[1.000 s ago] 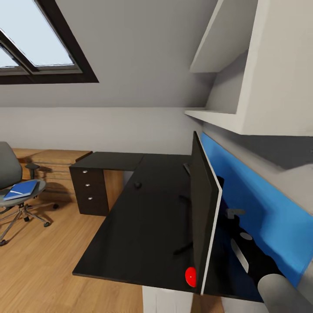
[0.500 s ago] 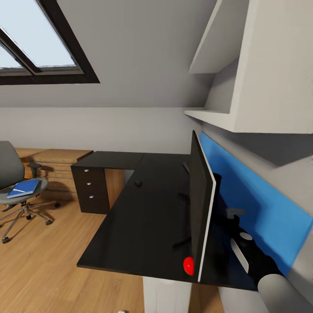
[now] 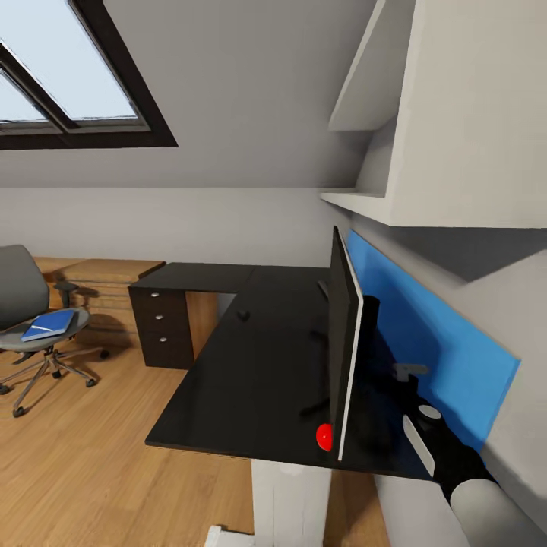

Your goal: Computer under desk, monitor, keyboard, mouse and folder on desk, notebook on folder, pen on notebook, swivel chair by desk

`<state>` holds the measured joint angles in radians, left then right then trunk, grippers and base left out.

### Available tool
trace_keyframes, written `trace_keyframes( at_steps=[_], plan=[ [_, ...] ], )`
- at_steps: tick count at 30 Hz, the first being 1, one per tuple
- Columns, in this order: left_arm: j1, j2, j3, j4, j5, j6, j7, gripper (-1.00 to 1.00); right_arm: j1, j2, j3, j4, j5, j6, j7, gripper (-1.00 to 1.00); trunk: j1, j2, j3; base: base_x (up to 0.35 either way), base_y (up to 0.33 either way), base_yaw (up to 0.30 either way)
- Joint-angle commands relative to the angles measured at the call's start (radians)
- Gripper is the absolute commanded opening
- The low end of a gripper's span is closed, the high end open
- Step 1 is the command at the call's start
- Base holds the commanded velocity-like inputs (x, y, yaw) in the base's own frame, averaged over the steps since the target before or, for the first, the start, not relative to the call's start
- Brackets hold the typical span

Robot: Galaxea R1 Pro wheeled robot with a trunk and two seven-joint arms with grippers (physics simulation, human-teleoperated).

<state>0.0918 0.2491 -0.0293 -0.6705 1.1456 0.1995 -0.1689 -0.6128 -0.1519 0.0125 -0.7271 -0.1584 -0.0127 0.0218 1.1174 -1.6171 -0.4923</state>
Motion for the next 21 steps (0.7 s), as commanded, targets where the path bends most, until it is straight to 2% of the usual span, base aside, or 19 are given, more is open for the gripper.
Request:
trace_keyframes(
  at_steps=[1,21],
  plan=[
    [0.000,0.001,-0.003,-0.001,0.010,0.003,0.000,1.00,0.000,0.000,0.001,0.000,-0.010,-0.002,0.002,1.00,-0.001,-0.001,-0.001,-0.340,0.000,0.000],
    [0.000,0.001,-0.003,-0.001,0.011,0.007,-0.001,1.00,0.001,0.000,0.005,-0.001,-0.010,-0.005,0.004,1.00,-0.001,-0.001,-0.001,-0.341,0.000,-0.016]
  ],
)
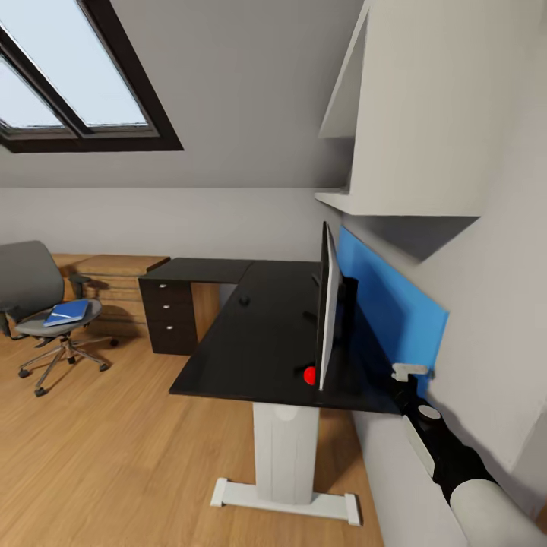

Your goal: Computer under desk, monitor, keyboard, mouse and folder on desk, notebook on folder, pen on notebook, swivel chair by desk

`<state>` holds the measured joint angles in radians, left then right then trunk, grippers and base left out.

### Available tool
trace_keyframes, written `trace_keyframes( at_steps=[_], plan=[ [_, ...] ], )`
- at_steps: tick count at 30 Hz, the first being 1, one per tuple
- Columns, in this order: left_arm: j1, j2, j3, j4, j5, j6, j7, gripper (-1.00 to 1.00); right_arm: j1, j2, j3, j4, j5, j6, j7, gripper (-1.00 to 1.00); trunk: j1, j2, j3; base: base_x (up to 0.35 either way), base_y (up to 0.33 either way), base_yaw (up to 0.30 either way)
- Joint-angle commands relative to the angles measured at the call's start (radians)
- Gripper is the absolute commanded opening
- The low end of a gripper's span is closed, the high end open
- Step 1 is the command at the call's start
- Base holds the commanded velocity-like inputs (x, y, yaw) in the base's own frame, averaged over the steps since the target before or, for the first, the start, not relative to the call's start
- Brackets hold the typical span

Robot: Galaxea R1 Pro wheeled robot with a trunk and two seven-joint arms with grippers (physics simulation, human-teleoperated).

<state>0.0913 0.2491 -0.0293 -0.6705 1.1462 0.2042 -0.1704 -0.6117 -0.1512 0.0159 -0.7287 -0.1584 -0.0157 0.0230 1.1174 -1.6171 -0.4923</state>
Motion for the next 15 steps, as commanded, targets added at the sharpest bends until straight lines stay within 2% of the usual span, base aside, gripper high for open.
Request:
trace_keyframes(
  at_steps=[1,4,9,13,15],
  plan=[
    [0.000,0.001,-0.003,-0.001,0.010,0.003,0.000,1.00,0.000,-0.001,0.002,0.000,-0.010,-0.002,0.003,1.00,-0.001,-0.001,-0.001,-0.341,0.000,0.000],
    [0.000,0.001,-0.003,-0.001,0.010,0.003,0.000,1.00,0.005,-0.001,0.005,-0.016,-0.010,0.001,0.006,1.00,-0.001,-0.001,-0.001,-0.341,0.000,0.000],
    [0.000,0.001,-0.004,-0.001,0.009,0.004,0.001,1.00,0.042,-0.001,0.026,-0.138,-0.009,0.025,0.007,1.00,-0.001,-0.001,-0.001,-0.341,0.000,0.000],
    [0.000,0.001,-0.004,-0.001,0.009,0.003,0.002,1.00,0.104,-0.001,0.050,-0.262,-0.010,0.076,0.008,1.00,-0.001,-0.001,-0.001,-0.317,0.005,0.000],
    [0.000,0.000,-0.006,-0.001,0.006,0.000,0.003,1.00,0.188,0.000,0.105,-0.380,-0.010,0.111,0.008,1.00,-0.001,-0.001,-0.001,-0.169,0.008,0.000]
  ],
)
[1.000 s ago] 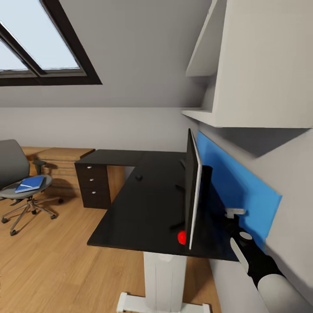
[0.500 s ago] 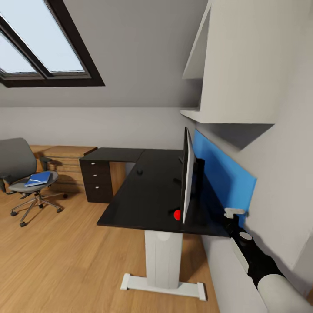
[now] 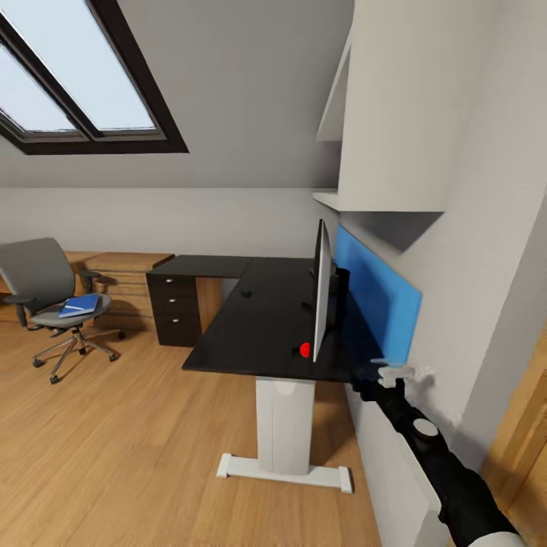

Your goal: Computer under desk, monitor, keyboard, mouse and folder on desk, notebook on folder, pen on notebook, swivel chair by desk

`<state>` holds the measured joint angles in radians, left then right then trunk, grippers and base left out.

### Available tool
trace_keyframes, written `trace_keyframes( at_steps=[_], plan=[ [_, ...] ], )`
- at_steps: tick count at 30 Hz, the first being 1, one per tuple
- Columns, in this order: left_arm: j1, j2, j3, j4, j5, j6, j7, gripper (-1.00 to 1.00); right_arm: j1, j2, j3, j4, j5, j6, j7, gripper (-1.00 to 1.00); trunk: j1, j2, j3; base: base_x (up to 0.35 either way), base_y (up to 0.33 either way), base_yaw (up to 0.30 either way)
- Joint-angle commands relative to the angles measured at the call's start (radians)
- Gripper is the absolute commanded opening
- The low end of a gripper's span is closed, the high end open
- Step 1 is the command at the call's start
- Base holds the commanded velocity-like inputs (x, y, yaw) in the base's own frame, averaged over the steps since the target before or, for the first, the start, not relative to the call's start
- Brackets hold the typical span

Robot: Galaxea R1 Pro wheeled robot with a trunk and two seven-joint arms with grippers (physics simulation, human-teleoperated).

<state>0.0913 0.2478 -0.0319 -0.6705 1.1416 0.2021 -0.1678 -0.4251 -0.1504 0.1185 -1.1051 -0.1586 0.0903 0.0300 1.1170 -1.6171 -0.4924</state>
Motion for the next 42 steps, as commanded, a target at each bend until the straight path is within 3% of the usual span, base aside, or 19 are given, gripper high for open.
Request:
trace_keyframes(
  at_steps=[1,2,3,8,12,25,30,35,36,42],
  plan=[
    [0.000,0.001,-0.003,-0.001,0.010,0.002,0.001,1.00,0.022,-0.001,0.024,-0.034,-0.010,0.011,0.001,1.00,0.000,-0.001,-0.001,-0.105,0.005,0.000],
    [0.000,0.000,-0.004,-0.001,0.009,0.002,0.001,1.00,0.040,-0.001,0.046,-0.064,-0.010,0.016,0.000,1.00,0.000,-0.001,-0.001,-0.084,0.004,0.000],
    [0.000,-0.003,-0.004,-0.001,0.008,0.001,0.002,1.00,0.072,-0.002,0.093,-0.114,-0.010,0.025,-0.001,1.00,0.000,-0.001,-0.001,-0.054,0.003,0.000],
    [-0.028,0.026,-0.029,0.008,0.004,0.022,0.000,1.00,0.067,0.027,0.090,-0.141,-0.017,0.053,-0.029,1.00,0.000,0.000,-0.001,0.000,0.000,0.000],
    [-0.033,0.027,-0.029,0.008,0.004,0.022,0.000,1.00,0.067,0.050,0.090,-0.144,-0.017,0.076,-0.034,1.00,0.000,0.000,-0.001,0.000,0.000,0.000],
    [-0.033,0.027,-0.029,0.008,0.004,0.022,0.000,1.00,0.067,0.051,0.090,-0.144,-0.017,0.144,-0.034,1.00,0.000,0.000,-0.001,0.000,0.000,0.000],
    [-0.005,0.051,0.000,-0.005,0.016,0.003,-0.005,1.00,0.079,0.070,0.109,-0.116,-0.009,0.116,-0.007,1.00,0.000,0.000,-0.001,-0.061,0.127,0.000],
    [0.003,0.056,0.025,-0.008,0.019,0.000,-0.007,1.00,0.084,0.099,0.112,-0.088,-0.006,0.088,-0.002,1.00,0.000,0.000,-0.001,-0.074,0.268,0.000],
    [0.003,0.057,0.026,-0.009,0.019,-0.001,-0.007,1.00,0.084,0.105,0.113,-0.060,-0.006,0.031,-0.002,1.00,0.000,0.000,-0.001,-0.035,0.295,0.000],
    [0.002,0.055,0.026,-0.010,0.020,0.000,-0.008,1.00,0.084,0.107,0.113,-0.058,-0.005,0.025,-0.002,1.00,0.000,0.000,-0.001,-0.012,0.308,0.000]
  ],
)
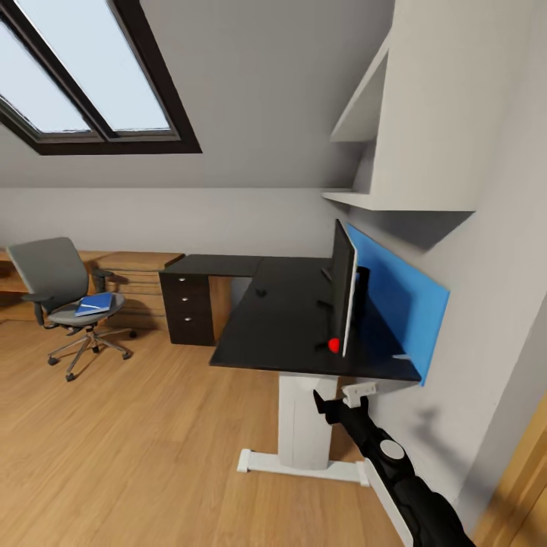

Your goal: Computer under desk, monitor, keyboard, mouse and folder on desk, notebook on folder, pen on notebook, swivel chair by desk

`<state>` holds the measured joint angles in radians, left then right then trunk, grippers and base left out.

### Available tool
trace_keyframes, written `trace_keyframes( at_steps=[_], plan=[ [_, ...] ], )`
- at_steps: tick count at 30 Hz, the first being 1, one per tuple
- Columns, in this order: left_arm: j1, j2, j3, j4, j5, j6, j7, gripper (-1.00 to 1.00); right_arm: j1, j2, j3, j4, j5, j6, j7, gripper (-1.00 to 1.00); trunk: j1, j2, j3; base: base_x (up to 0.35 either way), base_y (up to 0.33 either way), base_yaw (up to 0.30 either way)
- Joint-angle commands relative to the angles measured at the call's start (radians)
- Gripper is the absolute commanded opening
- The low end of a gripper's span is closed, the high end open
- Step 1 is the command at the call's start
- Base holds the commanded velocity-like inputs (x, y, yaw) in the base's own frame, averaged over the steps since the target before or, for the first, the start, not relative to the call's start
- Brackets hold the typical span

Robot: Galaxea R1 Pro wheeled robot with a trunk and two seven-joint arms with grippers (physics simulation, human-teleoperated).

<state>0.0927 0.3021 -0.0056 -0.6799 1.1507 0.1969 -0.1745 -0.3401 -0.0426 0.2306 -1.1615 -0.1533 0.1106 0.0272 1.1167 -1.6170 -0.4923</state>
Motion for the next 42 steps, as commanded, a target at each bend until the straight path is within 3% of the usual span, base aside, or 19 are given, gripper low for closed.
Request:
trace_keyframes(
  at_steps=[1,10,16,18,21,22,25,28,29,37,42],
  plan=[
    [0.000,0.000,-0.001,-0.001,0.010,0.005,-0.001,1.00,-0.001,-0.001,0.001,-0.002,-0.010,0.005,0.001,1.00,0.000,-0.001,-0.001,-0.004,0.315,0.000],
    [-0.010,-0.012,-0.005,-0.011,0.000,0.007,-0.003,1.00,0.009,0.001,0.004,-0.012,-0.008,0.007,0.002,1.00,0.000,-0.001,-0.001,0.068,0.319,0.000],
    [-0.038,-0.033,-0.010,-0.013,-0.004,0.007,0.001,1.00,0.020,-0.003,0.007,-0.098,-0.007,0.051,0.002,1.00,0.000,-0.001,-0.001,0.158,0.307,0.000],
    [-0.045,-0.038,-0.010,-0.013,-0.006,0.009,0.001,1.00,0.029,-0.003,0.006,-0.175,-0.006,0.140,0.001,1.00,0.000,-0.001,-0.001,0.187,0.280,0.000],
    [-0.075,-0.049,-0.011,-0.013,-0.030,0.016,0.002,1.00,0.035,0.000,0.005,-0.298,-0.005,0.350,-0.003,1.00,0.000,-0.001,-0.001,0.200,0.269,0.000],
    [-0.119,-0.059,-0.011,-0.012,-0.080,0.022,-0.002,1.00,0.032,0.003,0.002,-0.358,-0.005,0.493,-0.006,1.00,0.000,-0.001,-0.001,0.208,0.262,-0.048],
    [-0.164,-0.063,-0.011,-0.008,-0.103,0.047,-0.003,1.00,0.027,0.004,-0.001,-0.393,-0.005,0.537,-0.008,1.00,0.000,-0.001,-0.001,0.196,0.275,-0.025],
    [-0.209,-0.063,-0.012,-0.004,-0.107,0.064,-0.001,1.00,0.026,0.002,-0.004,-0.427,-0.005,0.550,-0.006,1.00,0.000,-0.001,-0.001,0.170,0.297,-0.003],
    [-0.254,-0.057,-0.012,0.004,-0.110,0.100,0.001,1.00,0.025,0.001,-0.006,-0.448,-0.005,0.556,-0.005,1.00,0.000,-0.001,-0.001,0.165,0.301,-0.001],
    [-0.316,-0.050,-0.011,0.024,-0.112,0.130,0.002,1.00,0.027,-0.004,-0.001,-0.454,-0.006,0.552,-0.003,1.00,0.000,-0.001,-0.001,0.164,0.301,0.000],
    [-0.336,-0.059,-0.015,0.038,-0.121,0.135,0.004,1.00,0.022,-0.006,-0.006,-0.455,-0.006,0.549,-0.004,1.00,0.000,-0.001,-0.001,0.156,0.303,-0.062]
  ],
)
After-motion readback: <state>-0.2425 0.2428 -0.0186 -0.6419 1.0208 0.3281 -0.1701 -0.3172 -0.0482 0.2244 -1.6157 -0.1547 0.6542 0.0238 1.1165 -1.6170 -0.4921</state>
